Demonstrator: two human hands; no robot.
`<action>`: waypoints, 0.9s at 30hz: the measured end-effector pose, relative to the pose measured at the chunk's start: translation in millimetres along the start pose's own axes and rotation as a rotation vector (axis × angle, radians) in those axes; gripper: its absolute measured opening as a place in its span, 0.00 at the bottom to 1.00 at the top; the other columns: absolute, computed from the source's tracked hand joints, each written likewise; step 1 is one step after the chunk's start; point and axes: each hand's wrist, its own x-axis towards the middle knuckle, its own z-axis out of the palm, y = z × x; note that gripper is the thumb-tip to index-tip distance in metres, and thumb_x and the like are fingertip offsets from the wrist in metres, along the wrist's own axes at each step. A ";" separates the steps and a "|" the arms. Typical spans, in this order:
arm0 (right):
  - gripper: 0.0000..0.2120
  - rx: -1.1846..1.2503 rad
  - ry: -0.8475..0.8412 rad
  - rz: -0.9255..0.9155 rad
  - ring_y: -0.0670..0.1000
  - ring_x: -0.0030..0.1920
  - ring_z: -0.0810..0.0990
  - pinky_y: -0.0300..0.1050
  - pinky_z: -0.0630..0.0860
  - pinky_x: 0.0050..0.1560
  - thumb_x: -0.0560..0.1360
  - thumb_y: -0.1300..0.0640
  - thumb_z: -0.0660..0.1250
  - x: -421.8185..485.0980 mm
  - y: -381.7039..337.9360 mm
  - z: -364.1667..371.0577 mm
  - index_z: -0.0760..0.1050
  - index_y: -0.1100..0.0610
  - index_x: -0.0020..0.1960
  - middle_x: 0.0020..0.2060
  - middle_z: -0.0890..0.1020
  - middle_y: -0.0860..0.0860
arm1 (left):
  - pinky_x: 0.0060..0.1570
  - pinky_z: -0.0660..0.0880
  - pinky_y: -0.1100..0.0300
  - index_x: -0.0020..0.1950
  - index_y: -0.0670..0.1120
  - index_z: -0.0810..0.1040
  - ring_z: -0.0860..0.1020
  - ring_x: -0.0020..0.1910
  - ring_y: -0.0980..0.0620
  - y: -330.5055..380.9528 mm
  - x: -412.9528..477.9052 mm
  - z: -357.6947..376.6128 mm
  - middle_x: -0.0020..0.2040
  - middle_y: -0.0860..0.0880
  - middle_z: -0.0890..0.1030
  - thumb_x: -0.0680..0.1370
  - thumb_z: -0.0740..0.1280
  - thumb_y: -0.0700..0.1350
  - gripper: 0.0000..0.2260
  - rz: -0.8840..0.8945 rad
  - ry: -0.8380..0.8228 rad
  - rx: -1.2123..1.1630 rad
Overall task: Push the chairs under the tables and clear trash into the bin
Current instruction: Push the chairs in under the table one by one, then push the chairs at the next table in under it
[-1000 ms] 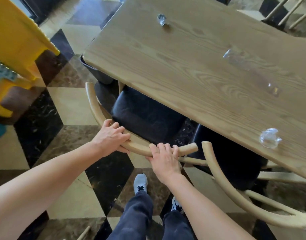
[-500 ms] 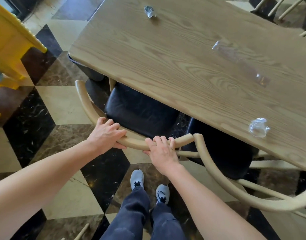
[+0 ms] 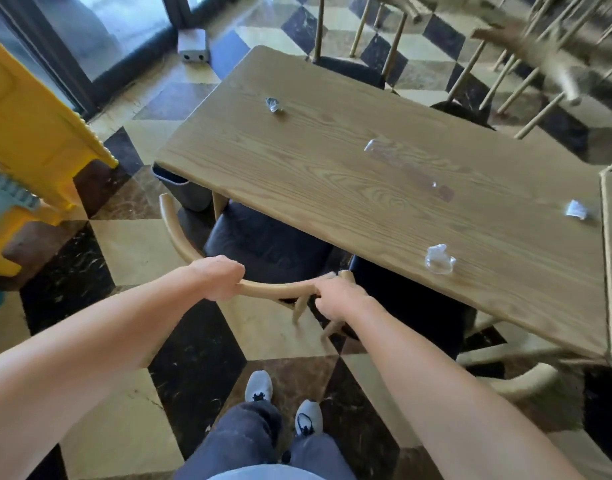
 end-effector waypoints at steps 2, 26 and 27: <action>0.16 0.024 -0.006 0.032 0.55 0.48 0.80 0.50 0.79 0.45 0.80 0.57 0.60 -19.4 11.9 -20.9 0.73 0.52 0.67 0.56 0.77 0.54 | 0.35 0.74 0.61 0.53 0.50 0.80 0.79 0.39 0.54 10.4 -25.3 -9.2 0.44 0.51 0.79 0.81 0.65 0.49 0.06 -0.047 0.035 -0.025; 0.14 -0.103 0.426 -0.280 0.59 0.61 0.76 0.53 0.73 0.57 0.82 0.45 0.57 -51.8 -145.9 -96.7 0.72 0.54 0.58 0.58 0.78 0.54 | 0.46 0.79 0.51 0.57 0.48 0.76 0.82 0.48 0.45 -69.5 -138.7 -31.8 0.50 0.47 0.81 0.82 0.59 0.52 0.11 -0.355 0.661 -0.258; 0.15 -0.104 0.434 -0.283 0.59 0.61 0.76 0.54 0.73 0.58 0.82 0.45 0.57 -47.9 -158.8 -99.9 0.72 0.54 0.59 0.59 0.78 0.54 | 0.46 0.78 0.52 0.58 0.48 0.76 0.81 0.50 0.45 -82.7 -140.0 -31.0 0.51 0.46 0.81 0.82 0.58 0.52 0.12 -0.367 0.668 -0.253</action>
